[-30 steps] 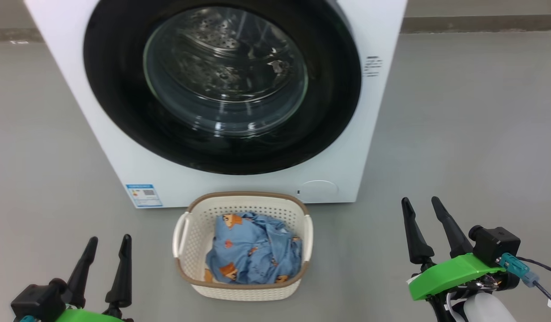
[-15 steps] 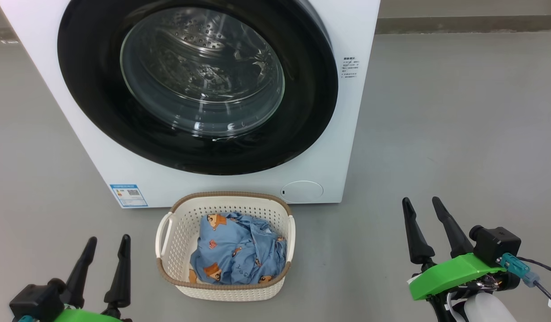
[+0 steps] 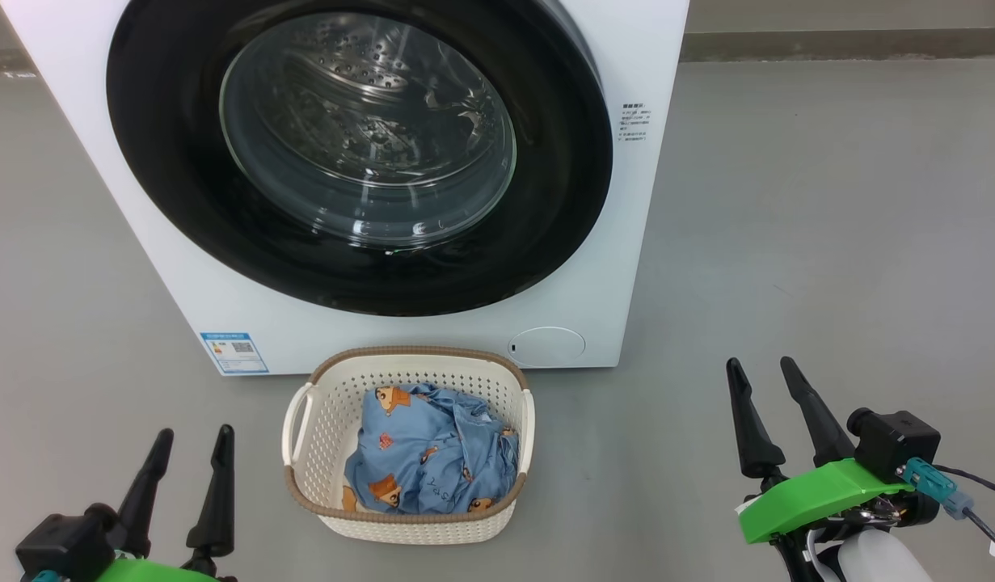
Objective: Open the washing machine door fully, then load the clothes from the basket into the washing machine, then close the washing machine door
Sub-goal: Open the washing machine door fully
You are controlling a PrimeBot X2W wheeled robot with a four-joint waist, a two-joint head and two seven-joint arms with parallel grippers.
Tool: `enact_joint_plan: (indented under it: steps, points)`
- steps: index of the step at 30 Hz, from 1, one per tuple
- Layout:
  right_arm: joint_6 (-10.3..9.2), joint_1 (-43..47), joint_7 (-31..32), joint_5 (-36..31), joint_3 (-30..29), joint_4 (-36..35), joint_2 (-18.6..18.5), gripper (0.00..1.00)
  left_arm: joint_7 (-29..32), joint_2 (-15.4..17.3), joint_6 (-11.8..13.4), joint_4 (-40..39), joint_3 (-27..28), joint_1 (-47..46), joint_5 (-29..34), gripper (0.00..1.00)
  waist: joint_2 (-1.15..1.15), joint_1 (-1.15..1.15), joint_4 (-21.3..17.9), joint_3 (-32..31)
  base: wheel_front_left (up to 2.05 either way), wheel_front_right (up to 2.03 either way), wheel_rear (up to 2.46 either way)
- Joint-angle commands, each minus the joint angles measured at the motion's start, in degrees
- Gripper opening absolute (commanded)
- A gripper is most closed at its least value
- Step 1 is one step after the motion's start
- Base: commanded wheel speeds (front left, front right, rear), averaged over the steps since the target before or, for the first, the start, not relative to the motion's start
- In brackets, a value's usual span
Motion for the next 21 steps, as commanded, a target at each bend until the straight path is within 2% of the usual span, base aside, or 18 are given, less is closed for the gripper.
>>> enact_joint_plan:
  steps: [1, 21]
  points:
    - [0.33, -2.71, -0.69, -0.1, 0.88, -1.1, -0.36, 1.0, -0.54, 1.51, 0.04, -1.05, 1.94, -2.98, -0.43, 1.0, 0.0, 0.0, 0.0, 0.0, 0.0, 0.0, 0.0]
    - [0.33, -2.51, -0.69, 0.15, 0.49, -1.32, -0.36, 1.0, -0.54, 2.16, 0.04, -1.32, 0.94, -2.59, -1.67, 1.0, 0.0, 0.0, 0.11, 0.36, 0.0, 0.0, 0.0]
